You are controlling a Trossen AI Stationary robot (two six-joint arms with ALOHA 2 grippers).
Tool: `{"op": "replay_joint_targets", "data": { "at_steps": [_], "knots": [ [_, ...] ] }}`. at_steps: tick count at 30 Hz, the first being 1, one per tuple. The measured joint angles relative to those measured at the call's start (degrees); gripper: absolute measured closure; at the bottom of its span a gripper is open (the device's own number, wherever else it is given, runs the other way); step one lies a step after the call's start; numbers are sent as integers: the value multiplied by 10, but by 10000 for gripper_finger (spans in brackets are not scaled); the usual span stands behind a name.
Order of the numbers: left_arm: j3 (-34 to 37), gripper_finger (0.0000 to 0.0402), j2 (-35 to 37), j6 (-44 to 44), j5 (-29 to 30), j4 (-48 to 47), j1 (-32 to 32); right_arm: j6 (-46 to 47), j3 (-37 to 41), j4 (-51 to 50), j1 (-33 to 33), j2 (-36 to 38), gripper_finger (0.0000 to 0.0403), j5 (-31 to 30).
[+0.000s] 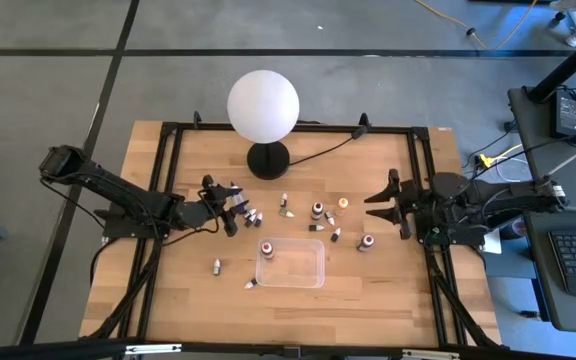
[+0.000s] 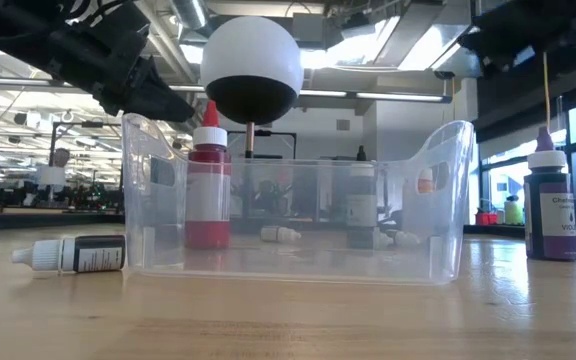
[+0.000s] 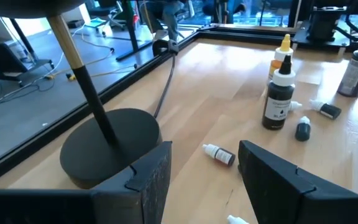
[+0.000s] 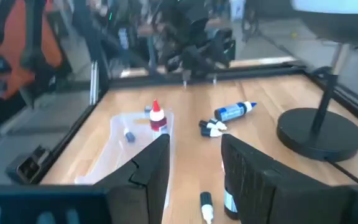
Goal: Pick & Place food coloring
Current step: Put the large violet food coloring bottle into the transparent bin
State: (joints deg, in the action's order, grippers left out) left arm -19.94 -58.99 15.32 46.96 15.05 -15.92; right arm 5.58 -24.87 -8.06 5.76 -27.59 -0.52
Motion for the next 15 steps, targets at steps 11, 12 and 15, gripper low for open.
{"op": "replay_joint_targets", "data": {
  "at_steps": [11, 12, 15],
  "knots": [
    [0, 219, 0, 0, -1, 0, 0, 108, -226, -297, 105, -253, 254, -65],
    [0, 219, 0, 0, -1, 0, 0, 131, -241, -324, 114, -274, 254, -65],
    [0, 219, 0, 0, -1, 0, 0, 182, -274, -382, 145, -329, 254, -65]
  ]
}}
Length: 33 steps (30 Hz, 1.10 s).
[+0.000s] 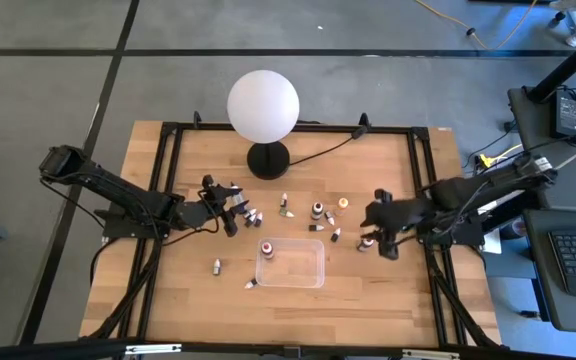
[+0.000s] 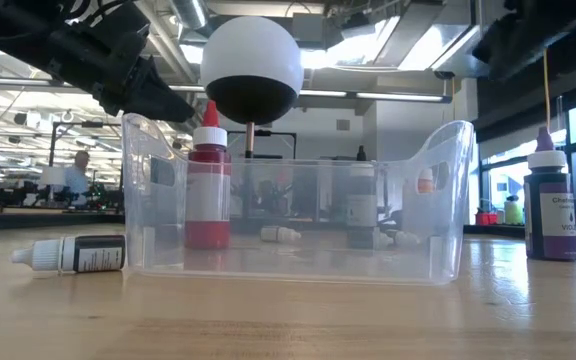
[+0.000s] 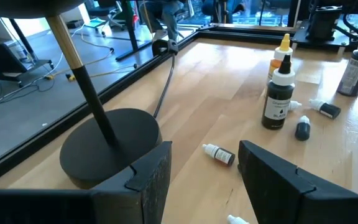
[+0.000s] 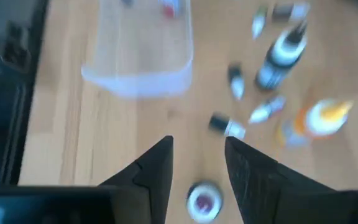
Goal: Pick & Place food coloring
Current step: Put the large violet food coloring bottle into the transparent bin
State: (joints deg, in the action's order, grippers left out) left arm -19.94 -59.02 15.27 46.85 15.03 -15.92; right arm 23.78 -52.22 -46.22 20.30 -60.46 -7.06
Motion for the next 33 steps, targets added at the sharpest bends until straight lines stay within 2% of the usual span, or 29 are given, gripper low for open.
{"op": "replay_joint_targets", "data": {
  "at_steps": [8, 12, 20, 29, 33],
  "knots": [
    [0, 219, 0, 0, 0, 0, 0, 66, -29, -101, 57, -72, 254, -66],
    [0, 219, 0, 0, 1, 0, 0, 98, -29, -101, 59, -81, 254, -63],
    [0, 219, 0, 0, 4, 0, 0, 91, -29, -100, 59, -82, 249, -40],
    [0, 219, 0, 0, 4, 0, 0, 134, 2, -106, 59, -82, 161, -50],
    [0, 219, 0, 0, 4, 0, 0, 141, 13, -92, 59, -82, 139, -49]
  ]
}}
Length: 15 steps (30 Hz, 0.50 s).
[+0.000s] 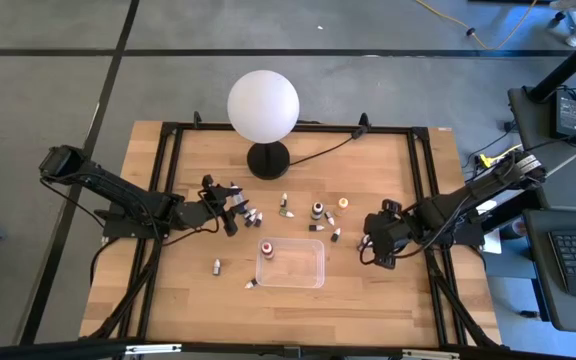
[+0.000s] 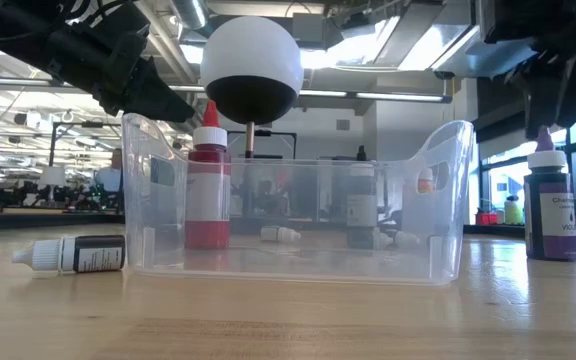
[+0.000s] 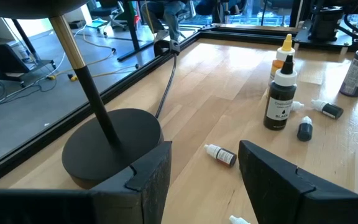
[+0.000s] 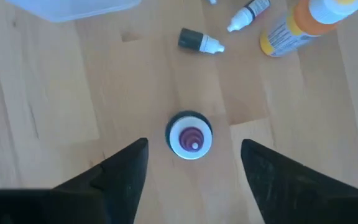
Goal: Pick & Place food coloring
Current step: Put the large violet food coloring bottle into the transparent bin
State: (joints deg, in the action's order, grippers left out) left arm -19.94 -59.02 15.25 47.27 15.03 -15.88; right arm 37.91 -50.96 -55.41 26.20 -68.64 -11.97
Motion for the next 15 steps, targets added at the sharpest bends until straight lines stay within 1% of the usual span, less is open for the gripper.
{"op": "replay_joint_targets", "data": {
  "at_steps": [11, 15],
  "knots": [
    [0, 219, 0, 0, 0, -2, 0, -9, 63, 91, 0, 0, 135, 0],
    [0, 219, 0, 0, 0, -2, 0, -9, 77, 98, 0, 0, 135, 0]
  ]
}}
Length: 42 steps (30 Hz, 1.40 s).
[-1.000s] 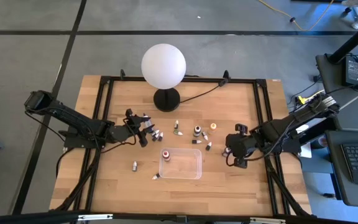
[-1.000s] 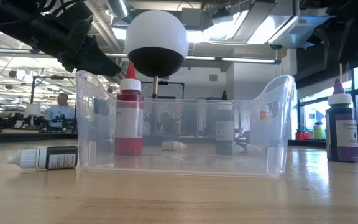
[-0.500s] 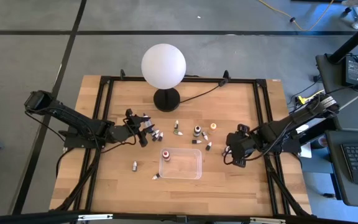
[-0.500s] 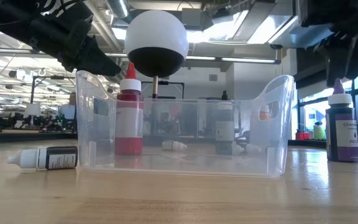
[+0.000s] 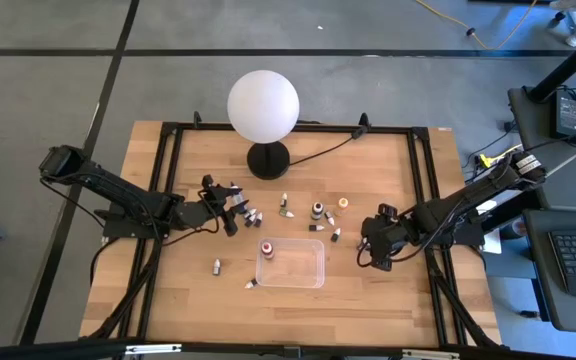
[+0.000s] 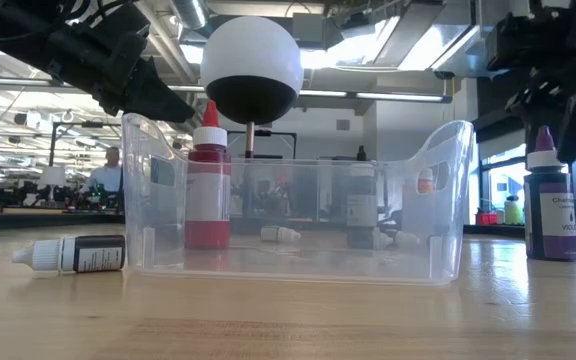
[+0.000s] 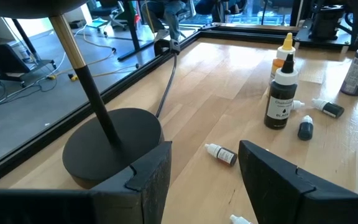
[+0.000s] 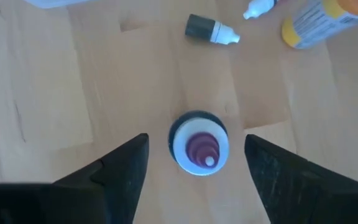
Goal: Pick & Place food coloring
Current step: Put the large violet food coloring bottle into the transparent bin
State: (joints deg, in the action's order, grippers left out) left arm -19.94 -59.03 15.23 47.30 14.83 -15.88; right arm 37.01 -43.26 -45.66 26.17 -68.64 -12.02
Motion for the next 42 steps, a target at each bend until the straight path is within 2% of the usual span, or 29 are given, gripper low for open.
{"op": "replay_joint_targets", "data": {
  "at_steps": [4, 12, 15, 23, 27, 33, 38, 42],
  "knots": [
    [0, 219, 0, 0, 0, 0, 0, -1, 0, 3, 0, 0, 160, -3],
    [0, 219, 0, 0, 2, 0, 0, -15, 0, 3, 0, 0, 256, 0],
    [0, 219, 0, 0, 2, 0, 0, -16, 0, 3, 0, 0, 281, 0],
    [0, 219, 0, -10, 2, 0, 0, -32, -20, -1, 0, 0, 282, -3],
    [0, 219, 0, -10, 2, 0, 0, -65, -83, -17, 0, 0, 282, -10],
    [0, 219, 0, -10, 2, 0, 0, -170, -186, 16, -3, -7, 282, -59],
    [0, 219, 0, -10, 2, 0, 0, -274, -254, 33, -20, -66, 282, -55],
    [0, 219, 0, -10, 2, 0, 0, -345, -299, 43, -40, -142, 282, -5]
  ]
}}
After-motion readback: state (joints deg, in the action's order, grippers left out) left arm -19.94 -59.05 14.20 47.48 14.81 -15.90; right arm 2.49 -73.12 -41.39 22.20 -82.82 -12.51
